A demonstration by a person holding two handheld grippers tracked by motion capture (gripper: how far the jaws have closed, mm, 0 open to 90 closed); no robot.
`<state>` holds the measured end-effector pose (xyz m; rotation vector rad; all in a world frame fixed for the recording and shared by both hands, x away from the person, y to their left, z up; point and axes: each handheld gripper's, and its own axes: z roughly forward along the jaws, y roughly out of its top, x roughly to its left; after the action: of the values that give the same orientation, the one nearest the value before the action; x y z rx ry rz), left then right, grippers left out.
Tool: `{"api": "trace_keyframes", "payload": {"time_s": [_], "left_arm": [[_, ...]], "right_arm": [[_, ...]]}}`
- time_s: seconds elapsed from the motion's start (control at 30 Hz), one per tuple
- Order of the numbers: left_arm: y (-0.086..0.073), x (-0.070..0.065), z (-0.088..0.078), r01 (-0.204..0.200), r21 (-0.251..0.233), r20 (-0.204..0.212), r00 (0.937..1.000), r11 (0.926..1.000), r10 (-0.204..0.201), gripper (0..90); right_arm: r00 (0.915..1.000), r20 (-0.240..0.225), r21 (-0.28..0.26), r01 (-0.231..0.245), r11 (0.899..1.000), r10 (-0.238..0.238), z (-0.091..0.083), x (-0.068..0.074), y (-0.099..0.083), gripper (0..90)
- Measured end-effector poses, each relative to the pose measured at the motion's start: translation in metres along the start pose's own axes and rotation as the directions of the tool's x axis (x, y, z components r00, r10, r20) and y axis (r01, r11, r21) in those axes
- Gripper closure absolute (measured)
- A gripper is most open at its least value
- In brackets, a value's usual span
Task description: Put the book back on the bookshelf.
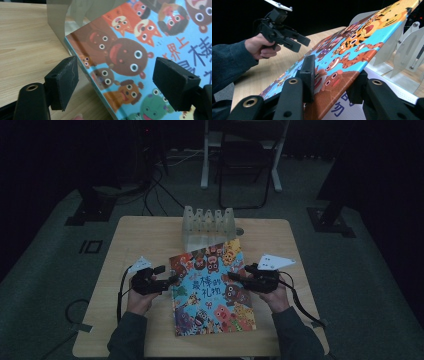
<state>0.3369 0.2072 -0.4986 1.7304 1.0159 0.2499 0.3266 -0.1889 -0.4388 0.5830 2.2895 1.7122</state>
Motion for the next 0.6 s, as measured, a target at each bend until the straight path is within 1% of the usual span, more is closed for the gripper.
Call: {"api": "trace_keyframes", "payload": {"time_s": [0.1, 0.2, 0.27, 0.3, 0.33, 0.37, 0.4, 0.43, 0.5, 0.6], "left_arm": [[0.001, 0.008, 0.004, 0.027, -0.001, 0.015, 0.9995, 0.9996, -0.027, 20.2], [0.002, 0.01, 0.006, 0.027, 0.002, 0.027, 0.9993, 0.9996, -0.027, 20.2], [0.002, 0.011, 0.008, 0.032, -0.006, 0.05, 0.9982, 0.9995, -0.032, 20.2], [0.001, 0.013, 0.009, 0.037, -0.007, 0.068, 0.997, 0.9993, -0.037, 20.2], [0.001, 0.013, 0.009, 0.037, -0.007, 0.068, 0.997, 0.9993, -0.037, 20.2], [0.001, 0.014, 0.01, 0.035, -0.005, 0.08, 0.9962, 0.9994, -0.034, 20.2], [0.001, 0.014, 0.01, 0.035, -0.005, 0.08, 0.9962, 0.9994, -0.034, 20.3], [0.0, 0.015, 0.01, 0.038, -0.008, 0.091, 0.9951, 0.9992, -0.037, 20.3], [0.0, 0.015, 0.01, 0.038, -0.008, 0.09, 0.9953, 0.9993, -0.037, 20.0], [0.0, 0.017, 0.011, 0.048, -0.007, 0.094, 0.9945, 0.9988, -0.047, 20.1]], "right_arm": [[1.0, -0.001, -0.004, 0.007, 1.0, -0.007, -0.001, 0.001, 0.0, 64.2], [0.9999, -0.003, -0.006, 0.013, 1.0, -0.013, -0.001, 0.001, 0.0, 64.3], [0.9998, -0.006, -0.01, 0.017, 1.0, -0.018, -0.002, 0.002, 0.0, 64.3], [0.9998, -0.009, -0.012, 0.02, 1.0, -0.021, -0.002, 0.002, 0.0, 64.3], [0.9998, -0.009, -0.012, 0.02, 1.0, -0.021, -0.002, 0.002, 0.0, 64.3], [0.9996, -0.013, -0.014, 0.025, 1.0, -0.025, -0.003, 0.002, 0.0, 64.3], [0.9996, -0.013, -0.014, 0.025, 1.0, -0.025, -0.003, 0.002, 0.0, 64.3], [0.9994, -0.014, -0.016, 0.031, 0.999, -0.031, -0.003, 0.003, 0.001, 64.3], [0.9993, -0.016, -0.018, 0.035, 0.999, -0.035, -0.003, 0.003, 0.001, 64.3], [0.9991, -0.017, -0.019, 0.038, 0.999, -0.038, -0.003, 0.003, 0.001, 64.3]]}}
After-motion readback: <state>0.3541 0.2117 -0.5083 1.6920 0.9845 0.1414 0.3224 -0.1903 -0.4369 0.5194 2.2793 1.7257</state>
